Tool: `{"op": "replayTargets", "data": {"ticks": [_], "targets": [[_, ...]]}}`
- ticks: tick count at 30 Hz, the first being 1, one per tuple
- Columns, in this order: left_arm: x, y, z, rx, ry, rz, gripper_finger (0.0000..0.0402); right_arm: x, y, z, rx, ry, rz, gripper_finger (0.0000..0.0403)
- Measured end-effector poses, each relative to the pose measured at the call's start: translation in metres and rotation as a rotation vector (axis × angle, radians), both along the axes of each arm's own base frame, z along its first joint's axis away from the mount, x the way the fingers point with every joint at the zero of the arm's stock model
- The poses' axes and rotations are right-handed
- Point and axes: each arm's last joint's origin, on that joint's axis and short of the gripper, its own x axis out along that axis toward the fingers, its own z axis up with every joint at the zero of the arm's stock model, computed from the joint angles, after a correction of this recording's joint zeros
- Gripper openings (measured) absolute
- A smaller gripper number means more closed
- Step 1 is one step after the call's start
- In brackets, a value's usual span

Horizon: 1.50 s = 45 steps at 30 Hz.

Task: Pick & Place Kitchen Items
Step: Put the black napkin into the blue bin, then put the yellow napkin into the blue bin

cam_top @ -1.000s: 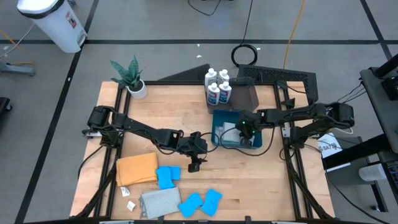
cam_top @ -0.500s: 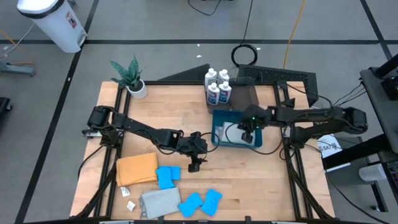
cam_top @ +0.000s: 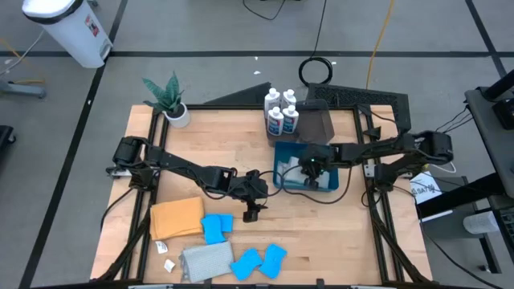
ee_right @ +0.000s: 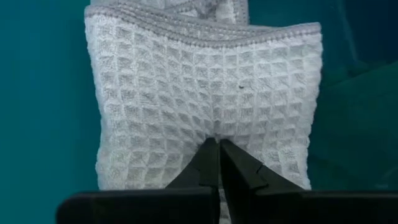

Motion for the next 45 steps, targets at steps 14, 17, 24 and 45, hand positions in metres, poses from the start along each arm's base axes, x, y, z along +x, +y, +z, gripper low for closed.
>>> {"op": "replayTargets", "data": {"ticks": [14,17,24,45], "targets": [[0.000,0.000,0.000,0.000,-0.005,0.000,0.0237,-0.013,0.002,0.043,-0.059,-0.210,0.019,0.0001],[0.000,0.000,0.000,0.000,-0.004,0.000,0.0237,-0.014,0.003,0.062,-0.076,-0.353,0.010,0.0002],[-0.007,-0.002,-0.006,-0.054,0.099,-0.028,0.0237,-0.016,0.013,0.098,-0.103,-0.640,0.043,0.0002],[-0.109,-0.033,0.025,-0.009,0.720,0.218,0.0237,-0.011,0.042,0.109,-0.129,-0.751,0.212,0.0001]]}}
